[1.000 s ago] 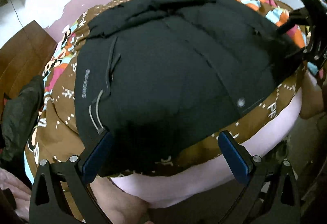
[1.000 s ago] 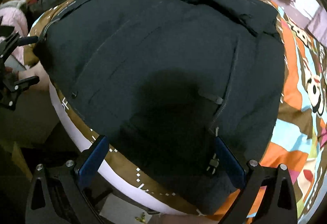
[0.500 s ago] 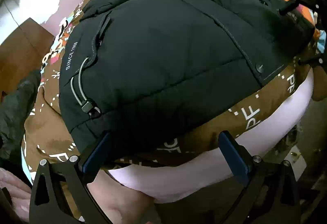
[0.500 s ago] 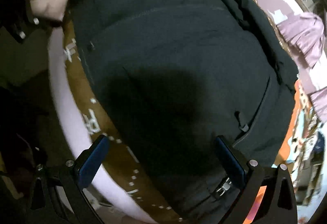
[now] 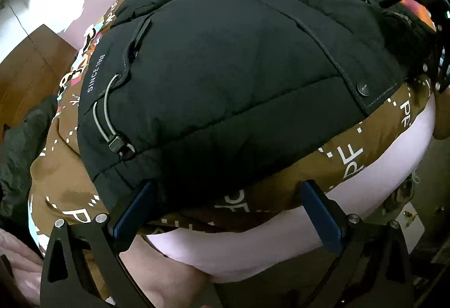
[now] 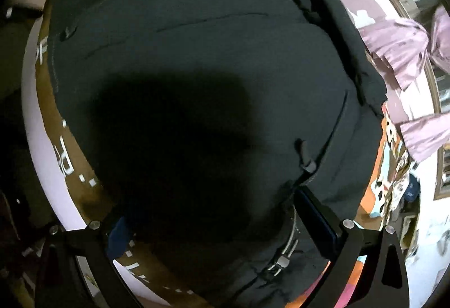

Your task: Fold large clothes

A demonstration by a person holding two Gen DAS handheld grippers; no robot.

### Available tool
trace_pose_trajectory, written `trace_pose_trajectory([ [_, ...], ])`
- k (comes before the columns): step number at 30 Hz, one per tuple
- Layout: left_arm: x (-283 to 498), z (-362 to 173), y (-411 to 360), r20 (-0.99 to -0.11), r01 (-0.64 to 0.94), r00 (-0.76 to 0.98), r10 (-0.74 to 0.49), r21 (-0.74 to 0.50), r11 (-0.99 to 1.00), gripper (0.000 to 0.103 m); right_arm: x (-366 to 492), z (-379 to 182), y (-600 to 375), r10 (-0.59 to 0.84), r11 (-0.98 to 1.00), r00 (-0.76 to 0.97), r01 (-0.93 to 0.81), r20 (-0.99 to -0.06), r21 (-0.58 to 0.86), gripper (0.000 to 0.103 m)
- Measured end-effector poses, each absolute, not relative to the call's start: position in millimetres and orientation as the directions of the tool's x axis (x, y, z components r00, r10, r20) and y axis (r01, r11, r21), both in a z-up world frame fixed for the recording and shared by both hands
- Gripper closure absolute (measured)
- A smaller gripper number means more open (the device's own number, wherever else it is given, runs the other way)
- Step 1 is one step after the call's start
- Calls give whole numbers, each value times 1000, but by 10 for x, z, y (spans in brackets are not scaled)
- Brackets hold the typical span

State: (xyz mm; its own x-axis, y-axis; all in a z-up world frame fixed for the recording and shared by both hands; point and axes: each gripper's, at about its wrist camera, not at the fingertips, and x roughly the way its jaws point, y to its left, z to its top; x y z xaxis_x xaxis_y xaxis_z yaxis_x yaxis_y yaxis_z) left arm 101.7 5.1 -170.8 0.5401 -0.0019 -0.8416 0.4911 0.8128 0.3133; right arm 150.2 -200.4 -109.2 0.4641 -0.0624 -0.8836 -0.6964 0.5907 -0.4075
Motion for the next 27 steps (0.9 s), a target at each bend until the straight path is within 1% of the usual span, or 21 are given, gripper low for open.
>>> trace_pose_trajectory([
  [1, 1018, -1707, 49, -841, 492, 541, -4, 313, 812, 2, 1528, -1048, -2029, -51, 608, 441, -698, -896, -378, 11],
  [2, 1013, -1708, 52, -840, 494, 542, -7, 312, 812, 2, 1558, -1022, -2029, -33, 628, 406, -702, -913, -335, 29],
  [3, 1012, -1707, 50, -839, 495, 544, -9, 312, 811, 2, 1581, -997, -2031, -14, 646, 370, -706, -929, -291, 37],
  [4, 1012, -1711, 46, -837, 495, 546, -7, 316, 810, 2, 1584, -999, -1989, -11, 654, 358, -704, -934, -277, 43],
  [5, 985, -1717, 25, -836, 495, 549, -3, 322, 807, 2, 1599, -939, -1982, 1, 661, 347, -704, -938, -259, 51],
  [6, 979, -1721, 11, -833, 495, 554, 4, 333, 802, 2, 1614, -892, -1977, 15, 664, 329, -709, -944, -237, 56],
  [8, 943, -1735, -29, -823, 497, 568, 18, 361, 789, 2, 1685, -748, -2019, 61, 694, 304, -698, -951, -179, 72],
  [11, 875, -1690, -82, -758, 471, 649, 64, 466, 749, 2, 1900, -356, -2148, 179, 776, 281, -630, -943, -40, 77],
  [13, 833, -1620, -131, -693, 436, 716, 85, 539, 721, 2, 2004, -114, -2250, 249, 807, 287, -589, -925, 34, 79],
  [16, 830, -1534, -153, -628, 385, 771, 106, 592, 708, 2, 2134, 166, -2349, 332, 835, 295, -533, -896, 134, 80],
  [18, 860, -1512, -149, -610, 369, 783, 125, 616, 696, 3, 2157, 241, -2368, 375, 845, 297, -499, -878, 191, 80],
  [19, 887, -1505, -143, -599, 355, 787, 146, 634, 687, 5, 2186, 257, -2389, 388, 847, 297, -488, -873, 210, 80],
  [20, 900, -1499, -153, -594, 344, 788, 163, 644, 683, 15, 2215, 284, -2422, 406, 851, 296, -468, -864, 239, 80],
  [21, 940, -1478, -140, -596, 337, 784, 177, 646, 685, 30, 2275, 291, -2474, 414, 851, 293, -460, -862, 252, 80],
  [22, 995, -1442, -108, -604, 330, 775, 185, 636, 698, 39, 2289, 287, -2494, 420, 853, 288, -449, -861, 267, 80],
  [23, 1040, -1405, -70, -617, 327, 765, 184, 618, 715, 57, 2309, 265, -2502, 423, 853, 284, -444, -860, 273, 80],
  [24, 1098, -1340, -27, -641, 334, 750, 165, 582, 741, 65, 2314, 250, -2519, 425, 853, 280, -441, -861, 277, 80],
  [25, 1152, -1262, 16, -659, 340, 739, 140, 545, 767, 68, 2300, 243, -2524, 422, 854, 278, -442, -863, 275, 80],
  [27, 1202, -1102, 68, -668, 335, 736, 107, 497, 800, 79, 2265, 205, -2493, 413, 856, 278, -445, -868, 265, 80],
])
